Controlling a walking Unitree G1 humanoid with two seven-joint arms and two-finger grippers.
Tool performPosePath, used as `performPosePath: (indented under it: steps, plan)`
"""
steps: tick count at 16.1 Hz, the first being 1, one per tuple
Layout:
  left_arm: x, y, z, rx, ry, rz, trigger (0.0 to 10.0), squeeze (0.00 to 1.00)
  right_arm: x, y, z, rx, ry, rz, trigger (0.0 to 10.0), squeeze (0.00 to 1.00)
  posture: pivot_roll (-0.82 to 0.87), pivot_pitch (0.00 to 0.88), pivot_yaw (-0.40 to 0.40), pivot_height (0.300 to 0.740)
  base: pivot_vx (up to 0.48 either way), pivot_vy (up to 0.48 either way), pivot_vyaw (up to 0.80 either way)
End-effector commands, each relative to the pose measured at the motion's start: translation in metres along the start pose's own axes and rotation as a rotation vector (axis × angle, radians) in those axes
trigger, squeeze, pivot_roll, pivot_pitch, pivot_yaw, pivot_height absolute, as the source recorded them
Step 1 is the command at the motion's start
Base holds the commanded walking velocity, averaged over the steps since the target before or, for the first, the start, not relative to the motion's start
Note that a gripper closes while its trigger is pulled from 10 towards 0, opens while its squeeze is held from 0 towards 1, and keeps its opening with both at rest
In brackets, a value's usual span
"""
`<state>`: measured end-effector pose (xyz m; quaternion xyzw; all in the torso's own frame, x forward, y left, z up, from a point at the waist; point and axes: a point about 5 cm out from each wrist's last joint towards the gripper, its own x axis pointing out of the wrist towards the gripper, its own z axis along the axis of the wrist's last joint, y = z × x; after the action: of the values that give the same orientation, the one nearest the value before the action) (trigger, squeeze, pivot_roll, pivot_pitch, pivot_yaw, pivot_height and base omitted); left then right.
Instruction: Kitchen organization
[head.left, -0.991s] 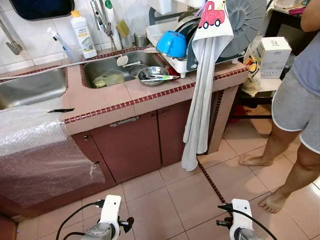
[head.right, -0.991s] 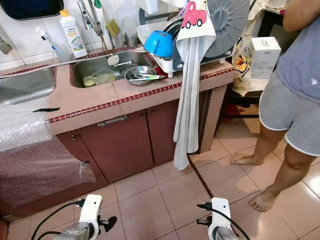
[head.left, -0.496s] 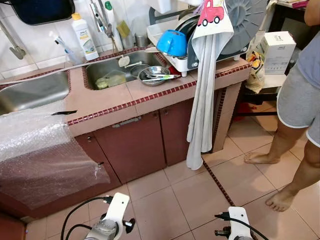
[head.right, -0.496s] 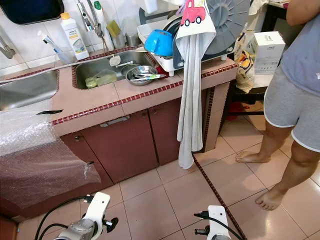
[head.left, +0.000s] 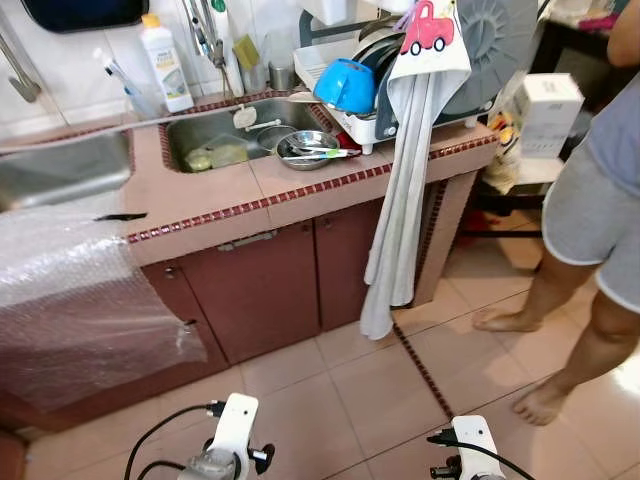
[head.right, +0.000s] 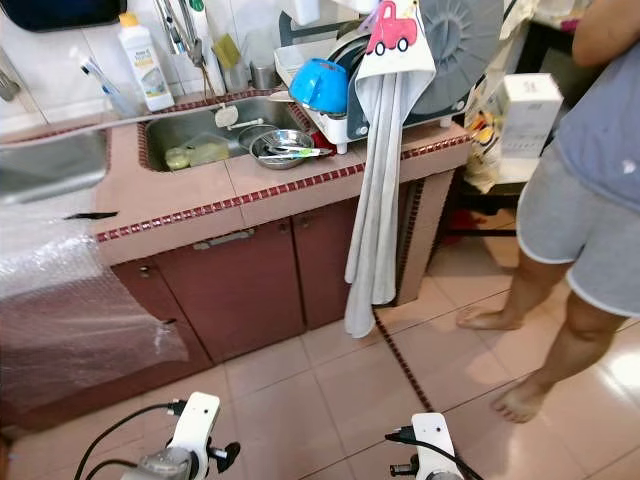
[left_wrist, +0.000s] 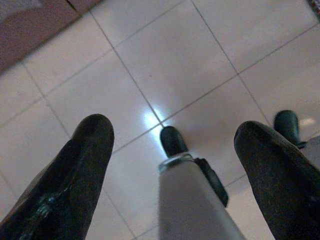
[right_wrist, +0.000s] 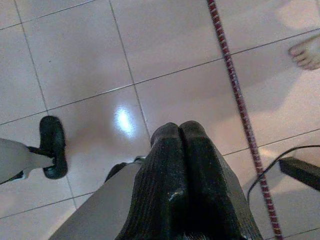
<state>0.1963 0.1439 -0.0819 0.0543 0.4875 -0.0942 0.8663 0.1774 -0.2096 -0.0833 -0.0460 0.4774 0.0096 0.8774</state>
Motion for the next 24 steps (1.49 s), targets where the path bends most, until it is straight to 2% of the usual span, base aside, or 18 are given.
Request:
performPosePath:
  steps: [1,3,4,5,8,9,14,17,19,20,24]
  plan:
    - [-0.001,0.006,-0.005,-0.009,0.005,0.013,10.0,0.0,0.001,0.001,0.006,-0.005,-0.012,0.007,10.0,0.0,-0.1,0.0,0.054,0.74,0.0,0.0,0.0]
    - [-0.002,0.009,-0.007,-0.008,0.004,0.015,10.0,0.0,0.002,0.004,0.013,0.006,-0.034,0.021,10.0,0.0,-0.1,0.0,0.061,0.74,0.0,0.0,0.0]
    - [-0.002,0.01,-0.007,0.006,0.002,0.016,10.0,0.0,0.003,0.008,0.015,-0.045,-0.045,0.039,10.0,0.0,-0.09,0.0,0.075,0.74,0.0,0.0,0.0]
    - [-0.002,0.011,-0.006,0.013,0.0,0.013,10.0,0.0,0.003,0.01,0.016,-0.058,-0.048,0.051,10.0,0.0,-0.09,0.0,0.082,0.74,0.0,0.0,0.0]
    - [-0.002,0.013,-0.004,0.026,-0.006,-0.002,10.0,0.0,0.003,0.016,0.013,-0.047,-0.042,0.057,10.0,0.0,-0.09,0.0,0.096,0.74,0.0,0.0,0.8]
    - [-0.002,0.014,-0.002,0.057,-0.007,-0.009,10.0,0.0,0.003,0.02,0.01,-0.044,-0.034,0.06,10.0,0.0,-0.09,0.0,0.109,0.74,0.0,0.0,0.8]
    - [-0.002,0.012,0.009,0.101,-0.05,-0.038,10.0,0.0,0.002,0.023,0.001,-0.04,-0.018,0.049,10.0,0.0,-0.1,0.0,0.138,0.74,0.0,0.0,0.8]
    - [-0.002,0.012,0.016,0.049,-0.071,-0.057,10.0,0.0,0.002,0.024,-0.001,-0.044,-0.012,0.048,10.0,0.0,-0.1,0.0,0.143,0.74,0.0,0.0,0.8]
    - [-0.002,0.012,0.019,0.055,-0.082,-0.077,10.0,0.0,0.002,0.025,-0.002,-0.044,-0.014,0.048,10.0,0.0,-0.1,0.0,0.147,0.74,0.0,0.0,0.8]
    - [-0.002,0.013,0.02,0.08,-0.082,-0.069,10.0,0.0,0.002,0.025,-0.001,-0.041,-0.015,0.047,10.0,0.0,-0.1,0.0,0.15,0.74,0.0,0.0,0.0]
    - [-0.003,0.017,0.017,0.086,-0.072,-0.066,10.0,0.0,0.002,0.026,0.0,-0.04,-0.019,0.05,10.0,0.0,-0.09,0.0,0.15,0.74,0.0,0.0,0.0]
